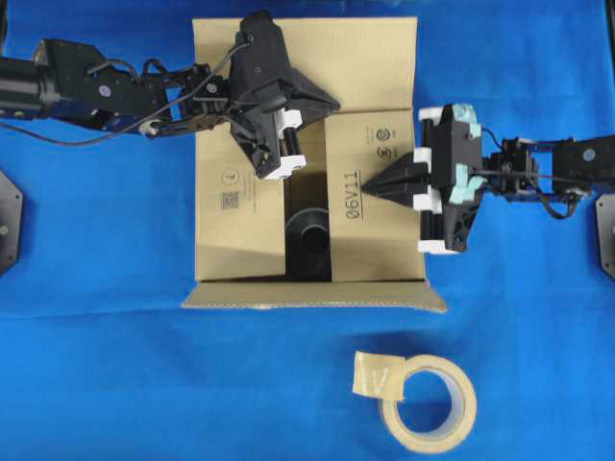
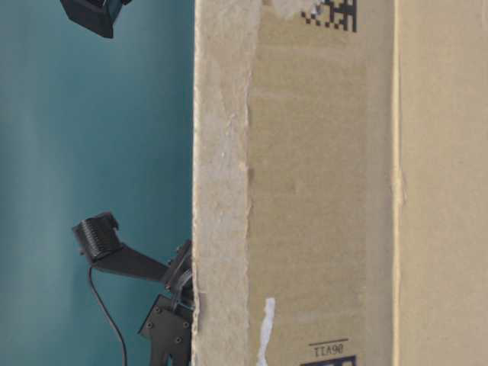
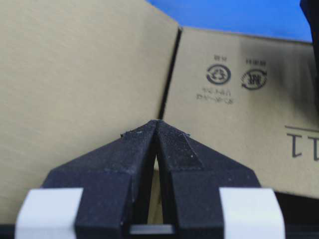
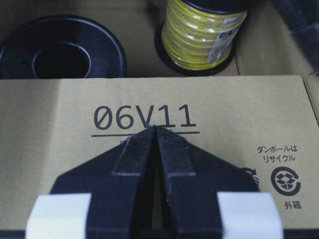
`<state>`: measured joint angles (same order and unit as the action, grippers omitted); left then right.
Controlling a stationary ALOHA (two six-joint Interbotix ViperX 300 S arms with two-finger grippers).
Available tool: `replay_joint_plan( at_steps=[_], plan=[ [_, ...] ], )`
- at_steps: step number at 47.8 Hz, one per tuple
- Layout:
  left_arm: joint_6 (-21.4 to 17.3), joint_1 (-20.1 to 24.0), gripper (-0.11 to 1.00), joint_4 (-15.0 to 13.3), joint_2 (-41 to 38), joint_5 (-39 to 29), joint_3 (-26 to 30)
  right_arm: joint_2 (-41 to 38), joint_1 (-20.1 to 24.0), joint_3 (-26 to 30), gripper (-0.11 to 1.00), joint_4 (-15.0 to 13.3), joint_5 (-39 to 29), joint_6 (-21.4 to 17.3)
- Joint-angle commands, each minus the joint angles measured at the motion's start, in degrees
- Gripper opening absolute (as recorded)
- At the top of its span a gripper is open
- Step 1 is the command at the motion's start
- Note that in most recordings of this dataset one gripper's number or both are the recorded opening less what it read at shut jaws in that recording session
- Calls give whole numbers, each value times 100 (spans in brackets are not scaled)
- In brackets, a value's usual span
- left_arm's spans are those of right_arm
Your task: Close the cardboard box.
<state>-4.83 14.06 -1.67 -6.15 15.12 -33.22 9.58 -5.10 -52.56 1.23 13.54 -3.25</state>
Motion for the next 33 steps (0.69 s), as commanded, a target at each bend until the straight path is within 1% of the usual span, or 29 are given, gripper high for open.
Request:
replay_joint_plan(
  at_steps=[1,21,28,33],
  plan=[
    [0,-35,1,0,70,26,88,44,-18,105,0,9,44,-9],
    [-9,18,1,-9,70,26,53,114,70,167,0,9,-9,-35],
    [-35,26,1,-9,70,18,53,510,211,229,0,9,-220,-35],
    [-35,44,1,0,70,18,35,967,369,185,0,9,-316,-35]
  ],
)
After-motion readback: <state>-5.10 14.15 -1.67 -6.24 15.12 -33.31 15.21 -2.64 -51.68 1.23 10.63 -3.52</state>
